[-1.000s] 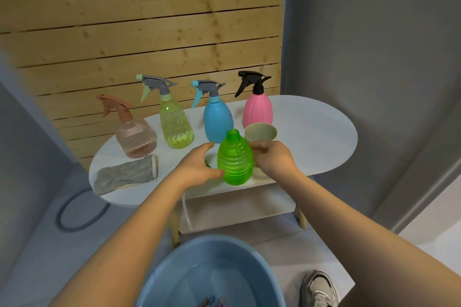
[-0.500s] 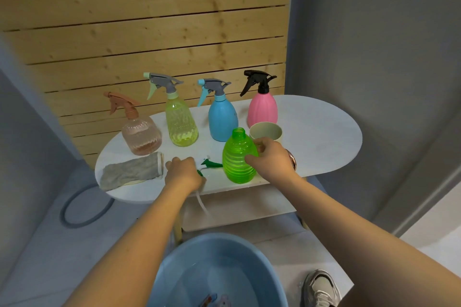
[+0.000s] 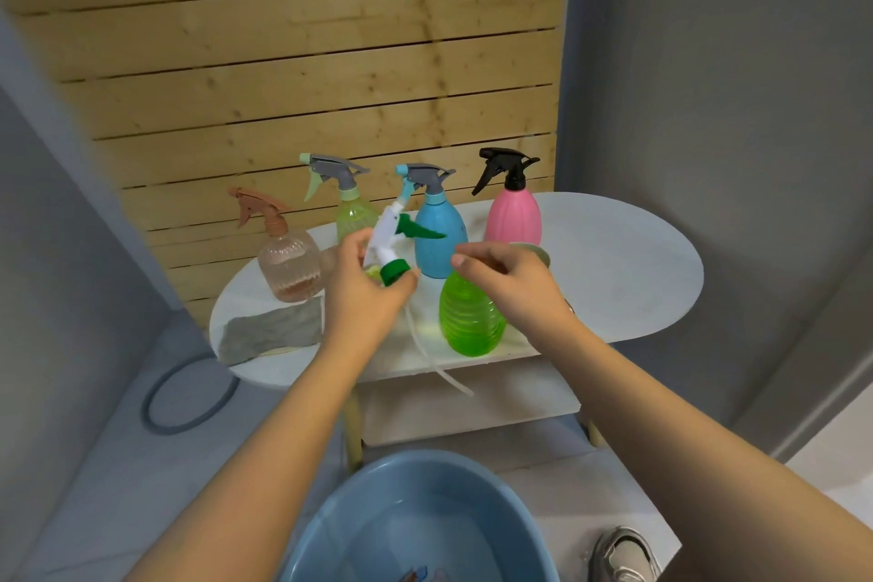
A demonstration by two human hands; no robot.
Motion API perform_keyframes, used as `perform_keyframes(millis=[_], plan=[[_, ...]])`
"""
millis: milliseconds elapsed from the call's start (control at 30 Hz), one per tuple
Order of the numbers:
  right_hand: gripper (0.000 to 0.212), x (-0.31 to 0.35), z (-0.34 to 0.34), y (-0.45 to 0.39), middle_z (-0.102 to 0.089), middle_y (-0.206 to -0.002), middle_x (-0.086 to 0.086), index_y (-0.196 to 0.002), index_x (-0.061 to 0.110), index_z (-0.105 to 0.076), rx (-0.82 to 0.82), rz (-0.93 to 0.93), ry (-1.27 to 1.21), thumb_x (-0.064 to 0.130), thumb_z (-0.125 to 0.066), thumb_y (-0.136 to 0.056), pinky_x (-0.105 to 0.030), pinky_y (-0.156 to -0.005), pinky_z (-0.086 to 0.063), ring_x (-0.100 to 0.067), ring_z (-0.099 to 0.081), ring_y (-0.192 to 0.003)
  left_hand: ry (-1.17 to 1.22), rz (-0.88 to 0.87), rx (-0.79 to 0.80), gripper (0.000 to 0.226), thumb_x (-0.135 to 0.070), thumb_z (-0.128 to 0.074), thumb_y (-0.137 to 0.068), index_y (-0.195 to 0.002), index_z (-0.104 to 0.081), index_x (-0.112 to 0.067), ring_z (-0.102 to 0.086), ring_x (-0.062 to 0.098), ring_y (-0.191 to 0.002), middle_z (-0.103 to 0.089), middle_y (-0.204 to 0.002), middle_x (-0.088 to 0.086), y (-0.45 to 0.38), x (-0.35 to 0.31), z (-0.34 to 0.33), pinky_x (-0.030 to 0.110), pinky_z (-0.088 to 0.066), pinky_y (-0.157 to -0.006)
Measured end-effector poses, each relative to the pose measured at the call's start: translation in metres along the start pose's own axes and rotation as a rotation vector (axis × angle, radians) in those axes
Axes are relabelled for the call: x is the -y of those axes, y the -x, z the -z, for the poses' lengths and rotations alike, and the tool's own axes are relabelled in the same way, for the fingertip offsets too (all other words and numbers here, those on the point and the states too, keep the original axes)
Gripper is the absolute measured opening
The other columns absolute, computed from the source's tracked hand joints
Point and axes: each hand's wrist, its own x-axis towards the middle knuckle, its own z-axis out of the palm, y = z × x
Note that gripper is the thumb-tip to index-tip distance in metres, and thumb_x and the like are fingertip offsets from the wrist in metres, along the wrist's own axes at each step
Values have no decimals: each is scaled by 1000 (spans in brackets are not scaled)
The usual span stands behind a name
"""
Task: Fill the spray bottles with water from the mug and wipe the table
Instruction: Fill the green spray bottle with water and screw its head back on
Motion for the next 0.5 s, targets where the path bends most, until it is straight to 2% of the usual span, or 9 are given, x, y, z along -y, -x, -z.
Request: perform_keyframes(millis=[67, 133, 200, 300, 400, 467, 500], plan=[[38, 8, 1, -2, -67, -101, 8, -118, 18, -64, 76, -11, -114, 36, -65, -85, -16, -80, -48, 0, -61, -92, -29, -86, 20, 58, -16, -80, -72, -119, -47, -24, -55, 10, -91, -48, -116, -1, 4, -11, -5, 3, -40, -66], [40, 14, 3, -5, -68, -105, 7, -121, 18, -63, 121, 13, -182, 35, -66, -84, -15, -72, -45, -3, -63, -95, -68, -167, 26, 61, -15, -82, -69, -118, -48, -27, -53, 15, -92, -41, -115, 0, 7, -17, -12, 0, -39, -70], [30, 19, 4, -8, -70, -96, 6, -113, 14, -66, 132, 69, -261, 24, -68, -84, -12, -67, -45, -2, -65, -85, -85, -226, 40, 64, -14, -83, -68, -123, -52, -20, -51, 15, -94, -36, -111, -1, 8, -22, -19, -2, -37, -77], [18, 26, 6, -11, -71, -82, 4, -98, 12, -69, 45, 126, -304, 11, -72, -81, -15, -64, -48, -3, -66, -72, -71, -281, 52, 66, -14, -83, -68, -126, -53, -19, -50, 17, -98, -36, -110, -1, 5, -30, -26, -1, -35, -81], [15, 33, 12, -15, -69, -69, 9, -97, 8, -69, -49, 143, -331, 7, -70, -81, -11, -56, -45, 2, -62, -59, -72, -355, 27, 67, -19, -83, -68, -128, -55, -22, -49, 21, -100, -35, -110, 0, -2, -40, -30, 6, -40, -84], [10, 39, 18, -20, -70, -68, 7, -94, 10, -71, -104, 147, -352, 13, -68, -84, -15, -57, -47, -2, -63, -60, -92, -399, 20, 70, -25, -83, -69, -131, -51, -28, -44, 18, -106, -33, -111, -2, -7, -50, -31, 20, -45, -89], [8, 41, 20, -22, -71, -71, 4, -91, 12, -71, -138, 142, -373, 16, -68, -85, -19, -59, -50, -6, -65, -64, -89, -384, 43, 74, -25, -82, -70, -134, -46, -34, -43, 14, -106, -33, -111, -3, -10, -55, -32, 22, -45, -90]])
